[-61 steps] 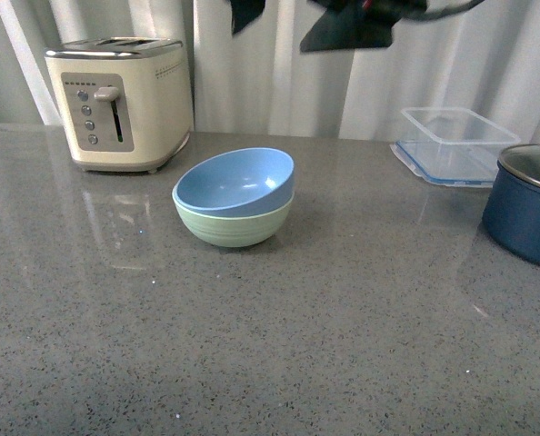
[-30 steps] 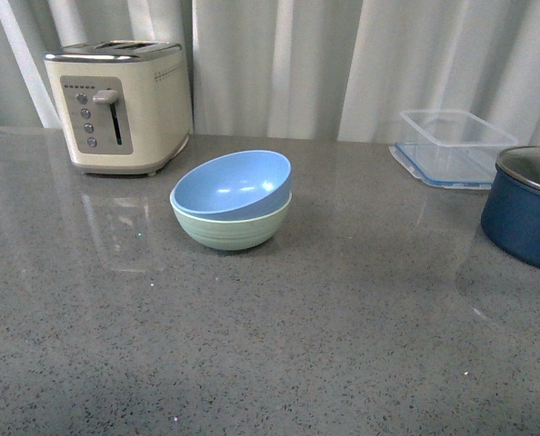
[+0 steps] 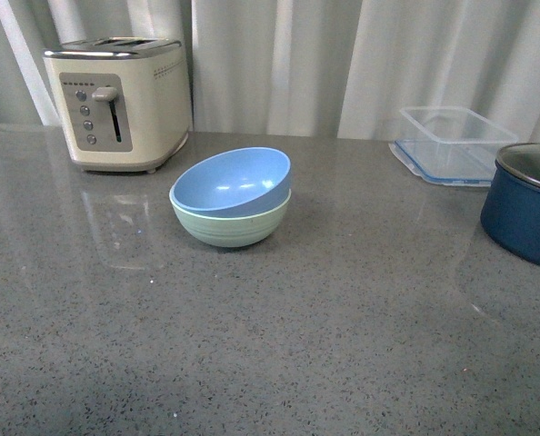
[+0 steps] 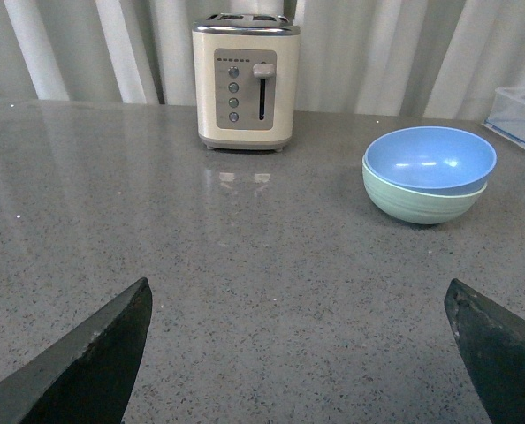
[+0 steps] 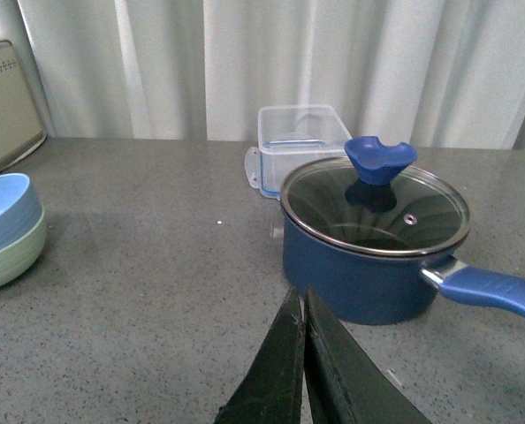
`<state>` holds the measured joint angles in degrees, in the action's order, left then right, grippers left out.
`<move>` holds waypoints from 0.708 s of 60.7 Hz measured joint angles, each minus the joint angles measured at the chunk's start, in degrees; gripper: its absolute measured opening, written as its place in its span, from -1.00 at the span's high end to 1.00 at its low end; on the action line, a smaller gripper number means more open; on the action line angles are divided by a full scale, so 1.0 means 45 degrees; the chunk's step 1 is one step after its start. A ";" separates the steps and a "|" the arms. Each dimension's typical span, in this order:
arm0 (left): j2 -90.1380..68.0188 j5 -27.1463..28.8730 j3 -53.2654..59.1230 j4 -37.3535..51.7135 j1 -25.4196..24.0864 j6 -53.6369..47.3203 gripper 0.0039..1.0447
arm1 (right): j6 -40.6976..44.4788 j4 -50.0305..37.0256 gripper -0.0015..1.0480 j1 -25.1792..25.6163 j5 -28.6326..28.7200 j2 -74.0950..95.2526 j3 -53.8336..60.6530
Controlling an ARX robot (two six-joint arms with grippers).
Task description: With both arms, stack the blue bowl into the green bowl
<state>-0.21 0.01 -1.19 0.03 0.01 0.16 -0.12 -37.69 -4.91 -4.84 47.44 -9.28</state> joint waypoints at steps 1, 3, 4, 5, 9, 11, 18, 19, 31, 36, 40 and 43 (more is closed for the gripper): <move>0.0000 0.0000 0.0000 0.0000 0.0000 0.0000 -0.88 | 0.0000 0.0058 0.98 0.0112 0.0097 -0.0146 0.0092; 0.0000 0.0000 0.0000 0.0000 0.0000 0.0000 -0.88 | 0.0005 0.0160 0.98 0.0403 0.0651 -0.0355 0.0219; 0.0000 0.0000 0.0000 0.0000 0.0000 0.0000 -0.88 | 0.0005 0.0189 0.98 0.0505 0.0797 -0.0427 0.0262; 0.0000 0.0000 0.0000 0.0000 0.0000 0.0000 -0.88 | 0.0010 0.0248 0.98 0.0670 0.0933 -0.0568 0.0340; 0.0000 0.0005 0.0000 0.0000 0.0000 0.0000 -0.88 | 0.0005 0.0486 0.98 0.0981 0.0981 -0.1059 0.0593; 0.0000 0.0005 0.0000 0.0000 0.0000 0.0000 -0.88 | 0.0005 0.0593 0.98 0.1035 0.0981 -0.1273 0.0699; 0.0000 0.0000 0.0000 0.0000 0.0000 0.0000 -0.88 | 0.0005 0.1035 0.98 0.1054 0.1020 -0.2021 0.1020; 0.0000 0.0000 0.0000 0.0000 0.0000 0.0000 -0.88 | 0.0005 0.1122 0.98 0.1059 0.1020 -0.2152 0.1064; 0.0000 0.0000 0.0000 0.0000 0.0000 0.0000 -0.88 | 0.0005 0.2307 0.98 0.1059 0.1054 -0.3891 0.1564; 0.0000 0.0000 0.0000 0.0000 0.0000 0.0000 -0.88 | 0.0005 0.2074 0.98 0.1059 0.1049 -0.4177 0.2001; 0.0000 0.0000 0.0000 0.0000 0.0000 0.0000 -0.88 | 0.0005 0.2487 0.98 0.1059 0.1059 -0.4556 0.2001; 0.0000 0.0005 0.0000 0.0000 0.0000 0.0000 -0.88 | 0.0005 0.2866 0.98 0.1059 0.1054 -0.4993 0.2001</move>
<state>-0.21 0.03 -1.19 0.03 0.01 0.16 -0.10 -24.80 -0.14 -0.10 24.97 -0.27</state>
